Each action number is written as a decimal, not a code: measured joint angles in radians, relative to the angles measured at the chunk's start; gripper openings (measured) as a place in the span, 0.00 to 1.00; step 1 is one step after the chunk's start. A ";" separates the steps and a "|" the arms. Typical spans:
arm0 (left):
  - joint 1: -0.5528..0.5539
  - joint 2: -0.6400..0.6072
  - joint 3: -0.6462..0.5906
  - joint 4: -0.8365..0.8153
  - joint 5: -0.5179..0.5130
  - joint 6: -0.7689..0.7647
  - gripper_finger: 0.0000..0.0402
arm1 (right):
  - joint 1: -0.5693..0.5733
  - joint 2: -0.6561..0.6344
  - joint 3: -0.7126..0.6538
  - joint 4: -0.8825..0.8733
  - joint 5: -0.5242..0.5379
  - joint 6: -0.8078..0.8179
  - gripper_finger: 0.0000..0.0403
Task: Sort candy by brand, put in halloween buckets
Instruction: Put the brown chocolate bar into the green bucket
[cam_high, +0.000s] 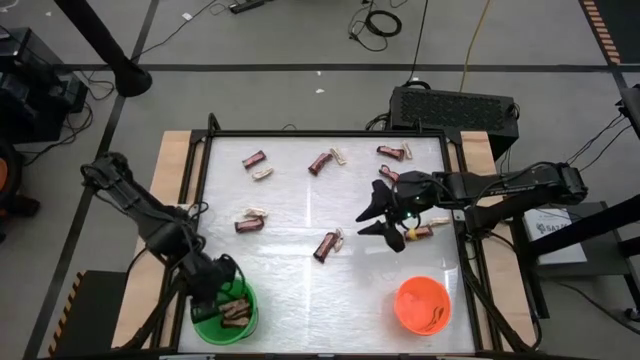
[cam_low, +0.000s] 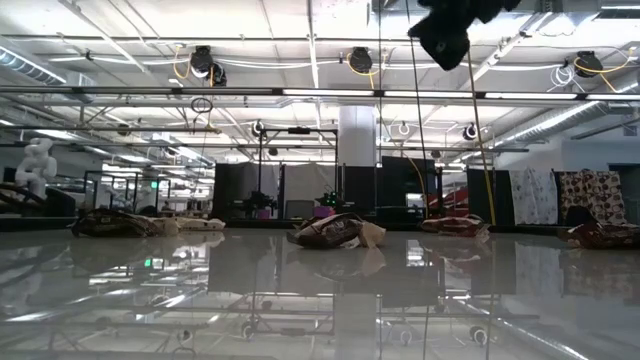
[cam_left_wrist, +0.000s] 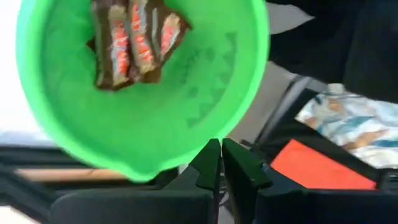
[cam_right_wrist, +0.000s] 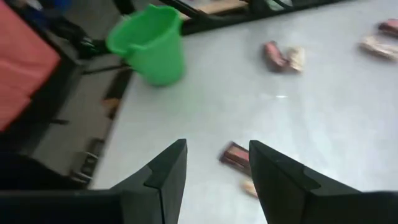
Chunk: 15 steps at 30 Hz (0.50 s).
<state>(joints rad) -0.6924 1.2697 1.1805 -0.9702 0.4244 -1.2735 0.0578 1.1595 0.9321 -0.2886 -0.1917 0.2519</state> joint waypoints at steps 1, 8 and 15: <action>0.018 0.000 0.000 0.006 0.000 0.006 0.06 | 0.000 0.000 0.000 -0.014 0.028 -0.013 0.41; 0.191 0.000 0.000 0.015 -0.098 0.091 0.06 | -0.012 -0.007 0.000 -0.128 0.449 0.074 0.41; 0.406 0.000 0.000 0.100 -0.384 0.333 0.06 | -0.226 0.045 -0.001 -0.361 0.485 0.146 0.41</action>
<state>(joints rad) -0.2865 1.2697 1.1801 -0.8702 0.0406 -0.9404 -0.1687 1.2047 0.9314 -0.6492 0.2929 0.3978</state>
